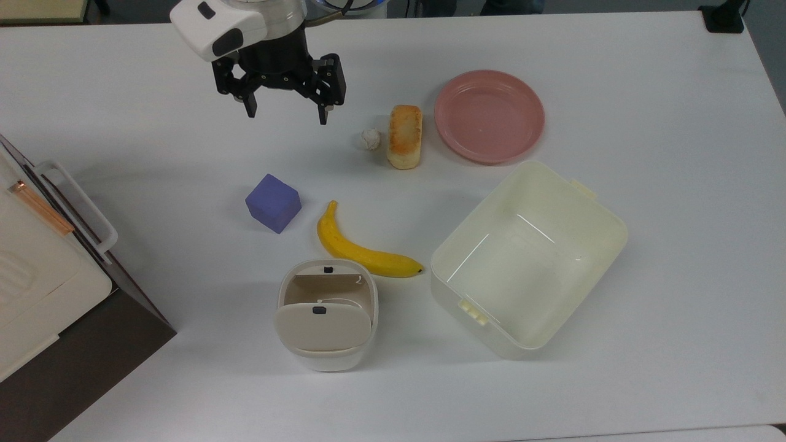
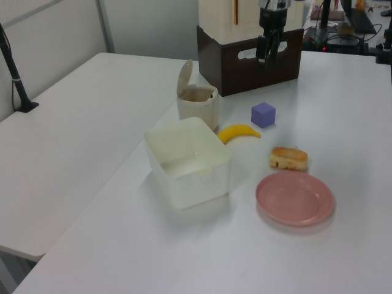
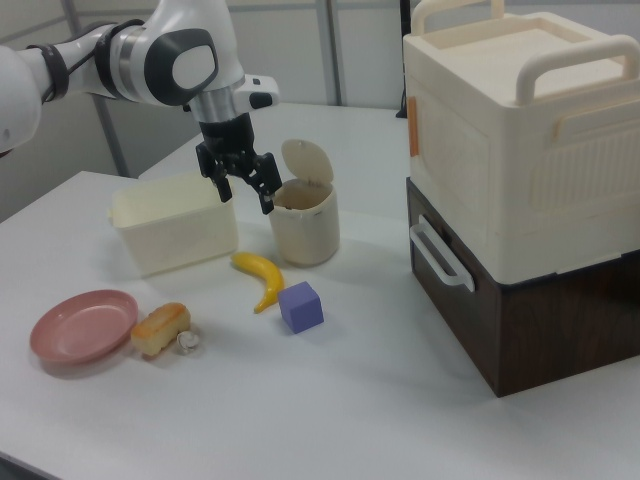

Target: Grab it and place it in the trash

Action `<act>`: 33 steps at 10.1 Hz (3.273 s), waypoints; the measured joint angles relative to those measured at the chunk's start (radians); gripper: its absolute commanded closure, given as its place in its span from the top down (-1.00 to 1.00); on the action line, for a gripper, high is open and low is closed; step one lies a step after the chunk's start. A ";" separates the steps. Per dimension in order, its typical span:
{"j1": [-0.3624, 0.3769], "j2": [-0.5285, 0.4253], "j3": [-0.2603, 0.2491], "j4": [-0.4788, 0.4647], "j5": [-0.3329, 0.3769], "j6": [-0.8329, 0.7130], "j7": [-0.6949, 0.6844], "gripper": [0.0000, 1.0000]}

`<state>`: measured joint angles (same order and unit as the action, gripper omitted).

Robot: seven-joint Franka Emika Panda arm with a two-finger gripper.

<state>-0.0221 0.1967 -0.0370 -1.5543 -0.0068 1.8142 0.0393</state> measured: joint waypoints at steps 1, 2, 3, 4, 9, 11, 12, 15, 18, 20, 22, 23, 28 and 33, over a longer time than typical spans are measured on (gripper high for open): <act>0.000 0.000 0.000 0.000 0.000 -0.015 -0.008 1.00; 0.000 0.000 0.000 0.000 0.000 -0.022 -0.009 1.00; 0.000 0.000 0.000 0.000 0.000 -0.029 -0.009 1.00; 0.000 0.001 0.000 0.000 0.000 -0.032 -0.009 1.00; 0.000 0.002 0.000 -0.001 -0.001 -0.032 -0.012 1.00; 0.001 0.003 0.000 -0.004 -0.001 -0.032 -0.013 1.00; 0.002 0.004 0.001 -0.014 -0.001 -0.036 -0.014 1.00; 0.053 0.023 0.014 -0.144 -0.001 -0.054 -0.026 0.94; 0.110 0.068 0.016 -0.211 -0.002 -0.053 -0.029 0.84; 0.137 0.080 0.016 -0.251 -0.002 -0.053 -0.029 0.82; 0.140 0.096 0.016 -0.266 -0.002 -0.053 -0.029 0.79; 0.140 0.106 0.015 -0.266 -0.003 -0.053 -0.029 0.72; 0.142 0.132 0.015 -0.281 -0.003 -0.053 -0.030 0.64; 0.149 0.185 0.015 -0.282 -0.007 -0.021 -0.030 -0.23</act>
<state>0.1265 0.3818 -0.0215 -1.8364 -0.0143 1.7930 0.0091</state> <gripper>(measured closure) 0.291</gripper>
